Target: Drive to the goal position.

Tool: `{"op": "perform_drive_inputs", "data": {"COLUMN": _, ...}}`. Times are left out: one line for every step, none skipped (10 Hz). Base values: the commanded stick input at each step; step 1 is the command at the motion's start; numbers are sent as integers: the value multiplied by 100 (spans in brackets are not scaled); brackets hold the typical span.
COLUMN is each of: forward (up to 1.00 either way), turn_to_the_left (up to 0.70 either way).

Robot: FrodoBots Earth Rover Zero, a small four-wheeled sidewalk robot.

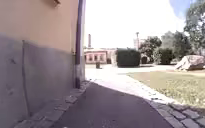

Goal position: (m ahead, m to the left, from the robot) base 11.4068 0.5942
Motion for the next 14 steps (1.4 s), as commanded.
{"op": "perform_drive_inputs", "data": {"forward": 85, "turn_to_the_left": -11}}
{"op": "perform_drive_inputs", "data": {"forward": 85, "turn_to_the_left": -16}}
{"op": "perform_drive_inputs", "data": {"forward": 85, "turn_to_the_left": -20}}
{"op": "perform_drive_inputs", "data": {"forward": 85, "turn_to_the_left": 0}}
{"op": "perform_drive_inputs", "data": {"forward": 85, "turn_to_the_left": 0}}
{"op": "perform_drive_inputs", "data": {"forward": 85, "turn_to_the_left": 0}}
{"op": "perform_drive_inputs", "data": {"forward": 85, "turn_to_the_left": -1}}
{"op": "perform_drive_inputs", "data": {"forward": 85, "turn_to_the_left": -18}}
{"op": "perform_drive_inputs", "data": {"forward": 85, "turn_to_the_left": 0}}
{"op": "perform_drive_inputs", "data": {"forward": 85, "turn_to_the_left": 0}}
{"op": "perform_drive_inputs", "data": {"forward": 85, "turn_to_the_left": 0}}
{"op": "perform_drive_inputs", "data": {"forward": 85, "turn_to_the_left": -14}}
{"op": "perform_drive_inputs", "data": {"forward": 85, "turn_to_the_left": -7}}
{"op": "perform_drive_inputs", "data": {"forward": 85, "turn_to_the_left": 0}}
